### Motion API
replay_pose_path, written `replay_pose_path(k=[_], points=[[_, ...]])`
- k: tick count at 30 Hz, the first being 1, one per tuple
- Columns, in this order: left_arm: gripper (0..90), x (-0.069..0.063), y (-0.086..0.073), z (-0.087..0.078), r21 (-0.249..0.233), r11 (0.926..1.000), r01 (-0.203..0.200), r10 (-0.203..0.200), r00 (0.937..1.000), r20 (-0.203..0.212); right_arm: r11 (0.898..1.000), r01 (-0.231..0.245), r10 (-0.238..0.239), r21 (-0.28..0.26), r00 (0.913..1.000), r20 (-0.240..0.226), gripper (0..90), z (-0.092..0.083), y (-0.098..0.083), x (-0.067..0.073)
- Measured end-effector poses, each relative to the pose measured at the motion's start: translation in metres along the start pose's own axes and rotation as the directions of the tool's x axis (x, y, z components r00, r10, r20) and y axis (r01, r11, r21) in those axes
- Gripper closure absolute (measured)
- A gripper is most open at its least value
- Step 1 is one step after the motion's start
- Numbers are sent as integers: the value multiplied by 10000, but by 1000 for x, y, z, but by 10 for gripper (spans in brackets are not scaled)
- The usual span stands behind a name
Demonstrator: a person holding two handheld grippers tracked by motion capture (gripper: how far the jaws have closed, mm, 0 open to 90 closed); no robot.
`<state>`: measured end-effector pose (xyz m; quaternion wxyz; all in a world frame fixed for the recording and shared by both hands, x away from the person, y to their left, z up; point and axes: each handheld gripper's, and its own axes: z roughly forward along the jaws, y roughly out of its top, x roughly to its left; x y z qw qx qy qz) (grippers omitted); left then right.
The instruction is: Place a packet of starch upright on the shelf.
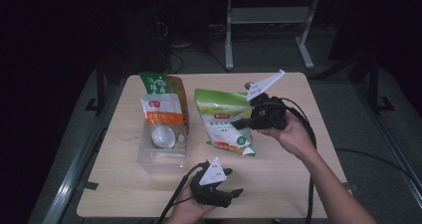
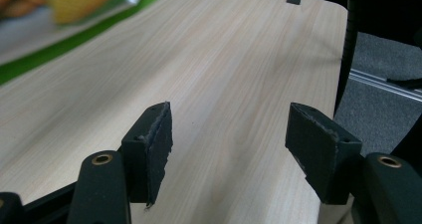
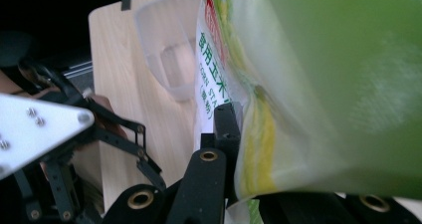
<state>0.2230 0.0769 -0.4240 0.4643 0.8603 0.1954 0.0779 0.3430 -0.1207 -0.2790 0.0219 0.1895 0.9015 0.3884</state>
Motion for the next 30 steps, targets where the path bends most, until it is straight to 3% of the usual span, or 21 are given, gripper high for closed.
replay_pose_path(k=[4, 12, 13, 30], points=[[343, -3, -1, -1, -40, 9999, -111, 111, 9999, 10, 9991, 413, -413, -45, 9991, -106, 899, 5, 17, 3], [336, -3, -2, -3, -78, 9999, -113, 114, 9999, 33, 9971, 758, -757, -1, 9964, -373, 898, 16, 45, 12], [336, -2, -2, -4, 29, 9995, -300, 300, 9995, 18, 9968, 794, -794, -11, 9961, -380, 898, 17, 49, 13], [334, -3, -5, -5, -257, 9996, -127, 129, 9999, 78, 9900, 1409, -1404, -4, 9861, -891, 898, 48, 93, 29]])
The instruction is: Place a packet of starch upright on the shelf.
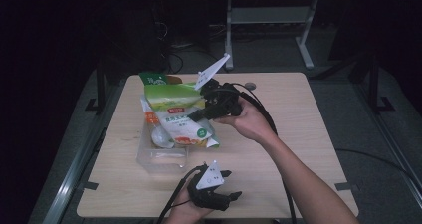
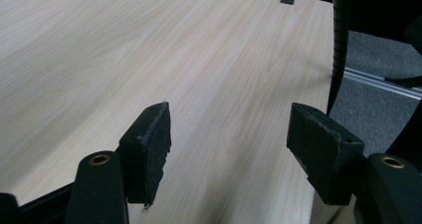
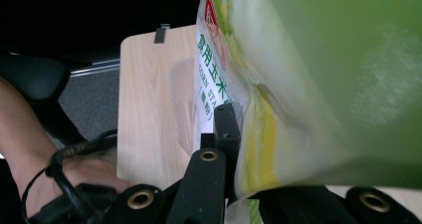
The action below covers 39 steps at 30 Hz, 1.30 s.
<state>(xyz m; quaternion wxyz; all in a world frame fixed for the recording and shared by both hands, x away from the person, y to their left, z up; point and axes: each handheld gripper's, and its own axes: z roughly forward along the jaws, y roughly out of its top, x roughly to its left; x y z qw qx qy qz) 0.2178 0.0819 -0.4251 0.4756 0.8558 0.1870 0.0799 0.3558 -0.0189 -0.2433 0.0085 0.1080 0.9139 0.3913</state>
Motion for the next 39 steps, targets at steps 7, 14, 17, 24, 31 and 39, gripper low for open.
replay_pose_path(k=[7, 14, 17, 24, 31, 39], points=[[334, 0, -1, -2, -3, 10000, 55, -55, 10000, 22, 9998, 203, -204, -26, 9995, -260, 898, 18, 15, 2], [331, 1, -2, -4, 107, 9999, -56, 56, 10000, 13, 9997, 206, -212, -135, 9987, -461, 898, 35, 23, 1], [331, 1, -3, -4, 61, 10000, -8, 8, 10000, -12, 9996, 255, -261, -119, 9986, -464, 898, 43, 25, 1], [331, 4, -5, -6, 6, 9999, -142, 142, 9998, -110, 9999, 95, -102, -105, 9978, -650, 898, 63, 25, 0], [331, 2, -7, -6, 58, 10000, -24, 25, 10000, -64, 9999, 86, -91, -64, 9969, -781, 898, 82, 28, 1], [329, 3, -7, -7, -9, 9999, -107, 107, 9997, -197, 9998, -9, 30, 201, 9944, -1057, 898, 109, 27, 0]])
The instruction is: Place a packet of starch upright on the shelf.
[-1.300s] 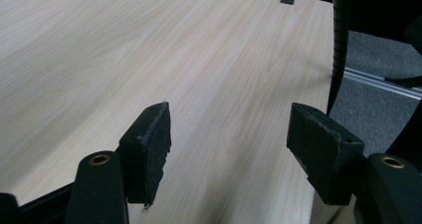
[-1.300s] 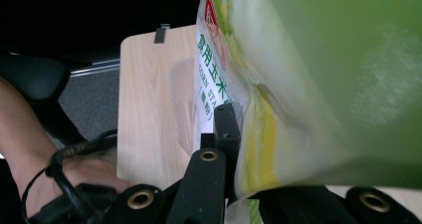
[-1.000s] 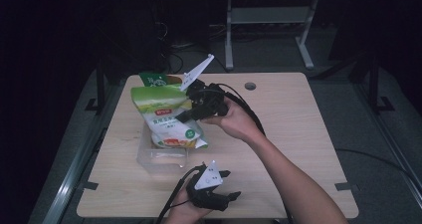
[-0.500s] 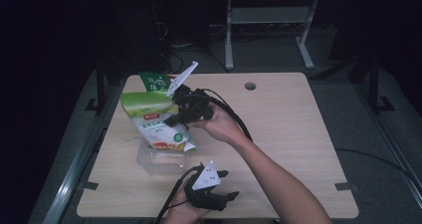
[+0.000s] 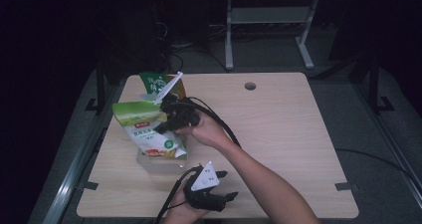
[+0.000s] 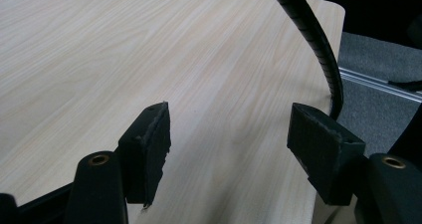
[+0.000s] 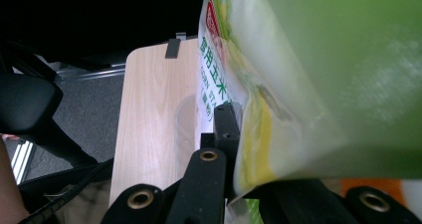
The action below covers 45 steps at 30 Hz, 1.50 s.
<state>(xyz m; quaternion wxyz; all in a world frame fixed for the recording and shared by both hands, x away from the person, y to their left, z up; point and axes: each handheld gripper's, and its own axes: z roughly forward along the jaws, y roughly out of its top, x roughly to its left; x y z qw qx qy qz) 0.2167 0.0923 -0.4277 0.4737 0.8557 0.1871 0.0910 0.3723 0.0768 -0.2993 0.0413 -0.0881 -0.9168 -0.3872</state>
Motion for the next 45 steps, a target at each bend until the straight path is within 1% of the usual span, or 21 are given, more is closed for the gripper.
replay_pose_path(k=[1, 3, 4, 7, 9, 10, 12, 15, 16, 20, 23, 24, 25, 28, 30, 32, 36, 39, 42, 44, 45], points=[[330, 0, 0, 0, 14, 10000, -8, 8, 10000, -9, 10000, -74, 74, 34, 10000, -51, 898, 3, 0, 0], [330, -1, -1, 0, -38, 10000, 62, -62, 10000, -15, 9999, -78, 78, 72, 10000, -48, 898, 7, -3, -2], [329, -1, -1, 0, -40, 9999, 103, -103, 9999, 17, 9999, -159, 160, 41, 9998, -133, 898, 8, -3, -2], [329, -2, -1, 1, 73, 10000, 60, -60, 10000, 38, 9990, -433, 430, -115, 9988, -224, 898, 8, -6, -5], [329, -4, -2, 3, 104, 9999, 110, -111, 9999, 101, 9983, -530, 524, -225, 9983, -253, 898, 7, -9, -6], [330, -4, -2, 4, 90, 10000, -7, 6, 9999, 116, 9974, -660, 651, -290, 9974, -320, 898, 7, -11, -5], [329, -5, -2, 5, 113, 9999, -23, 22, 9999, 139, 9962, -761, 747, -419, 9966, -345, 897, 7, -14, -6], [329, -7, -1, 5, 134, 9999, -98, 96, 9998, 179, 9947, -870, 849, -543, 9956, -396, 898, 6, -18, -5], [329, -7, -1, 5, 124, 9999, -89, 86, 9998, 193, 9951, -815, 794, -566, 9961, -380, 898, 6, -19, -5], [329, -7, -1, 5, 110, 9999, -73, 71, 9998, 184, 9944, -835, 813, -644, 9960, -367, 897, 7, -20, -4], [329, -7, -1, 4, 80, 10000, -12, 10, 9998, 186, 9928, -957, 927, -724, 9947, -441, 897, 7, -22, -5], [329, -7, -1, 4, 94, 10000, -14, 12, 9998, 190, 9927, -934, 899, -758, 9948, -484, 898, 7, -23, -6], [329, -8, -1, 5, 87, 10000, -41, 40, 9999, 166, 9916, -1018, 979, -793, 9938, -520, 897, 7, -23, -5], [329, -8, -1, 5, 93, 9999, -50, 48, 9998, 188, 9913, -1024, 982, -832, 9937, -538, 898, 8, -24, -5], [329, -8, -1, 5, 82, 10000, 1, -2, 9998, 196, 9922, -921, 884, -837, 9950, -475, 897, 8, -25, -4], [329, -8, 0, 4, 84, 10000, 16, -17, 9998, 189, 9920, -963, 928, -812, 9946, -467, 897, 8, -25, -4], [329, -8, 0, 5, 81, 9999, -135, 134, 9997, 183, 9928, -859, 834, -832, 9960, -327, 896, 7, -28, -3], [329, -7, 0, 4, 121, 9996, -242, 239, 9995, 192, 9951, -738, 733, -657, 9973, -98, 891, 7, -28, -1], [329, -8, 0, 4, 82, 9997, -229, 228, 9996, 159, 9962, -694, 693, -527, 9976, -32, 880, 7, -28, 0], [329, -8, 0, 4, 88, 9999, -117, 115, 9998, 168, 9981, -515, 520, -323, 9986, 127, 874, 6, -28, 1], [328, -8, 0, 4, 129, 9998, -141, 139, 9997, 182, 9986, -489, 493, -220, 9986, 177, 868, 5, -28, 1]])
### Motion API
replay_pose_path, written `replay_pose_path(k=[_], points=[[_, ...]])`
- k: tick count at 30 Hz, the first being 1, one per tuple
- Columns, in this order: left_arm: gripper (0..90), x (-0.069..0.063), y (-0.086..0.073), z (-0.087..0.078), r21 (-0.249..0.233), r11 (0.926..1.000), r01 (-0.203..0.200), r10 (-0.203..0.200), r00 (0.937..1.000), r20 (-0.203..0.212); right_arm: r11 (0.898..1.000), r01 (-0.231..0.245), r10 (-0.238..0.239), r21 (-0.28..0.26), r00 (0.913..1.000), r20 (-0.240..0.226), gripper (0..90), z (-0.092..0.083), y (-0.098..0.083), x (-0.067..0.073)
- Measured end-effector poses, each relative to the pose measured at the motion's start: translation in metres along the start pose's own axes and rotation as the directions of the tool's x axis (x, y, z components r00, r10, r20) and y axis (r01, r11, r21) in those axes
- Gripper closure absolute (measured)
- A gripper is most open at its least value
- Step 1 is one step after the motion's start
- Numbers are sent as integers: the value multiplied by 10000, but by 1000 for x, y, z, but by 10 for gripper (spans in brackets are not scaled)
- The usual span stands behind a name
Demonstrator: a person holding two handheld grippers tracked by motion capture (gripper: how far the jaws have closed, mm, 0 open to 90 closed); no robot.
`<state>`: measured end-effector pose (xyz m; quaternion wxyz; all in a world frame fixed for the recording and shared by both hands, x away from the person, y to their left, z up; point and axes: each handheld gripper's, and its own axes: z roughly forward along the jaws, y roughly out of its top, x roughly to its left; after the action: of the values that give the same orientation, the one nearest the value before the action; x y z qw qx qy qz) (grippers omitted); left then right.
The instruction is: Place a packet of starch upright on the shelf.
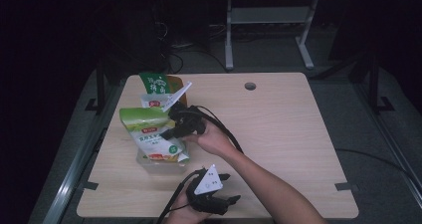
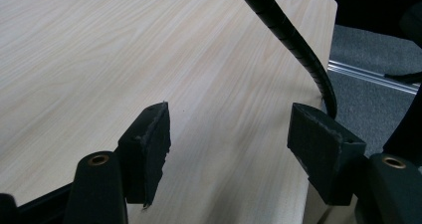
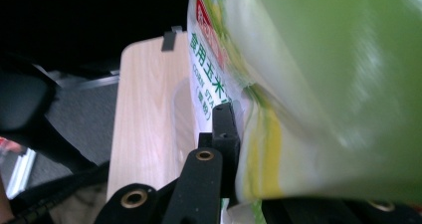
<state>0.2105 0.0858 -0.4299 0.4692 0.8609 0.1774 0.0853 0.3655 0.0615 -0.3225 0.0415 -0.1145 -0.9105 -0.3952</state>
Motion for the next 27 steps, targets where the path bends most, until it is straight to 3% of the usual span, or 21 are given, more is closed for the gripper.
replay_pose_path(k=[5, 8, 11, 13, 20, 23, 27], points=[[328, 0, 0, 1, -32, 9999, -159, 159, 9999, -2, 9989, 145, -153, 453, 9997, 184, 835, -1, -1, 0], [328, 0, 0, 0, -51, 9999, -147, 148, 9999, 13, 9991, -56, 48, 421, 9998, 195, 887, -2, -2, 0], [328, 0, 0, 0, -61, 9998, -177, 178, 9998, 12, 9988, -384, 387, 317, 9992, -80, 896, -1, 0, 1], [328, -1, 0, 0, -94, 10000, -21, 21, 10000, 1, 9986, -466, 473, 252, 9985, -270, 897, 0, 1, 2], [329, -1, 1, -1, -109, 9998, -142, 142, 9999, -42, 9973, -726, 732, 103, 9947, -729, 898, 1, 2, 3], [328, -1, 1, 0, -108, 9999, -39, 39, 10000, -3, 9948, -1011, 1016, 105, 9917, -790, 898, 2, 0, 0], [328, -1, 1, 0, -97, 9999, -51, 51, 10000, 7, 9959, -871, 884, 227, 9942, -621, 897, 3, -3, 0]])
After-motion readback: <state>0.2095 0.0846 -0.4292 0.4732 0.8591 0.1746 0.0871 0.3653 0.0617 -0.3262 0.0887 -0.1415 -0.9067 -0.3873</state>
